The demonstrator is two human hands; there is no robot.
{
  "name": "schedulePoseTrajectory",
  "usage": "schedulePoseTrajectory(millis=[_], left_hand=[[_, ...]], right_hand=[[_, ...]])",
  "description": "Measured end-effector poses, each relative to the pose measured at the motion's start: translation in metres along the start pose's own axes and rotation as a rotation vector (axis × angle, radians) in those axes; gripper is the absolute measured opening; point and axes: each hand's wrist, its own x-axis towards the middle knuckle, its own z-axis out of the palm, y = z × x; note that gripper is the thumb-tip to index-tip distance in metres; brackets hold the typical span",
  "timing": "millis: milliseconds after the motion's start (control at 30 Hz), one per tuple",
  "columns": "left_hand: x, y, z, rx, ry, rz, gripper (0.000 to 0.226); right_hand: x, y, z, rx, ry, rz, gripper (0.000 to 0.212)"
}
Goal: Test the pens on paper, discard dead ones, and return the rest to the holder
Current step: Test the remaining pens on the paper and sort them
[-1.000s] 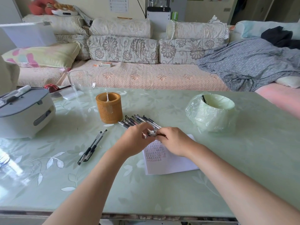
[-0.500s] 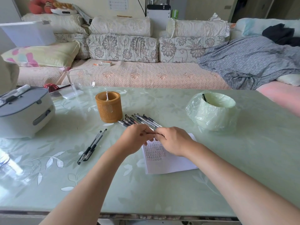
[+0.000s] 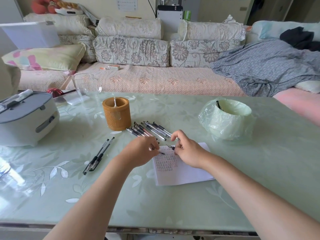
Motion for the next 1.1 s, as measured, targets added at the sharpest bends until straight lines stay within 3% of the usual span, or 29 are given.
schedulePoseTrajectory(millis=[233,300,433,567,700,900,1100], left_hand=[[0.001,-0.002,0.005,0.149,-0.087,0.077,0.012],[0.001,-0.002,0.007,0.161,-0.084,0.102,0.013],[0.003,-0.002,0.009,0.158,-0.071,0.133,0.013],[0.004,0.000,0.012,0.150,-0.075,0.125,0.016],[0.007,0.002,0.016,0.100,-0.078,0.123,0.021],[0.011,0.007,0.022,0.056,-0.096,0.107,0.026],[0.013,0.014,0.026,0.001,-0.117,0.069,0.033]], right_hand=[[-0.005,0.004,0.004,0.489,-0.059,0.080,0.059],[-0.008,0.007,0.006,0.504,-0.090,0.062,0.058],[-0.016,0.006,0.010,0.511,-0.039,0.024,0.019],[-0.021,0.009,0.012,0.587,0.030,0.080,0.025],[-0.024,0.012,0.011,0.563,0.030,0.102,0.016],[-0.026,0.022,0.013,0.445,0.034,0.015,0.024],[-0.025,0.021,0.015,0.384,-0.005,-0.041,0.019]])
